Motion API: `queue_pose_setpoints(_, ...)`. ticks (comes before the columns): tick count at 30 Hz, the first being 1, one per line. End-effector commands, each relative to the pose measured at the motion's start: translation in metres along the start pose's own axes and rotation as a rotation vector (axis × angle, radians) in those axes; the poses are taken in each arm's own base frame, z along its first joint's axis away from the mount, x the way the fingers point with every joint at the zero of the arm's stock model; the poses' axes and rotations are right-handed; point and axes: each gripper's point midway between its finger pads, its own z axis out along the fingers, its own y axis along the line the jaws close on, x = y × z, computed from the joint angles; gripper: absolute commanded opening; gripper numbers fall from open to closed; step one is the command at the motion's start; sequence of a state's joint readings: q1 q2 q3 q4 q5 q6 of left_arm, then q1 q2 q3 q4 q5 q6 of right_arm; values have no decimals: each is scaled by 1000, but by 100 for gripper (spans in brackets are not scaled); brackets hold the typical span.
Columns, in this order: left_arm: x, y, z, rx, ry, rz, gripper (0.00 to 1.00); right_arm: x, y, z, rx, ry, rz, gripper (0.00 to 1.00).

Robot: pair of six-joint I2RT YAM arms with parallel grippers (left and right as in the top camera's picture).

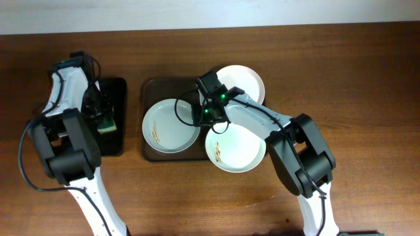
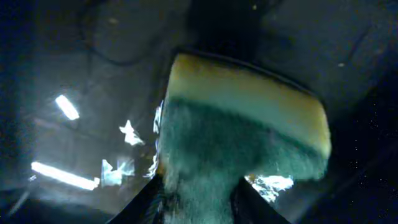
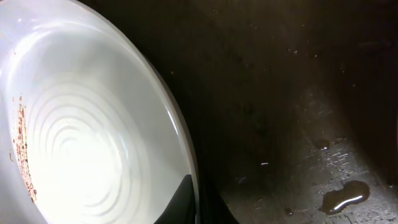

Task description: Clean dirty plates on tray and stack at the side

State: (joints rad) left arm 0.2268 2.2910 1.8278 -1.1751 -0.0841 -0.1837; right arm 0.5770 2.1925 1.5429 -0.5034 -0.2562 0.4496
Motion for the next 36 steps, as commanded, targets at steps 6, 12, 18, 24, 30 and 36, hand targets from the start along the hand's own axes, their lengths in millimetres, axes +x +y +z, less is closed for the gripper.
queue_pose_setpoints(6,5,-8,23,28,61,5,1,1,-1,8,9,8,3,4)
queue_pose_setpoints(12,1,3,-109,48,-60,38,1,0,0,8,6,3,1,4)
queue_pose_setpoints(18,32,14,-161,53,-105,35,1,0,0,8,5,3,1,4)
queue_pose_setpoints(24,28,-8,-157,136,-114,84,1,0,1,8,-3,5,1,4)
queue_pose_setpoints(30,15,-19,-157,150,-167,110,1,-2,4,5,-68,23,18,4)
queue_pose_setpoints(36,40,-117,-90,268,-118,362,1,-23,-12,-7,-159,-1,102,4)
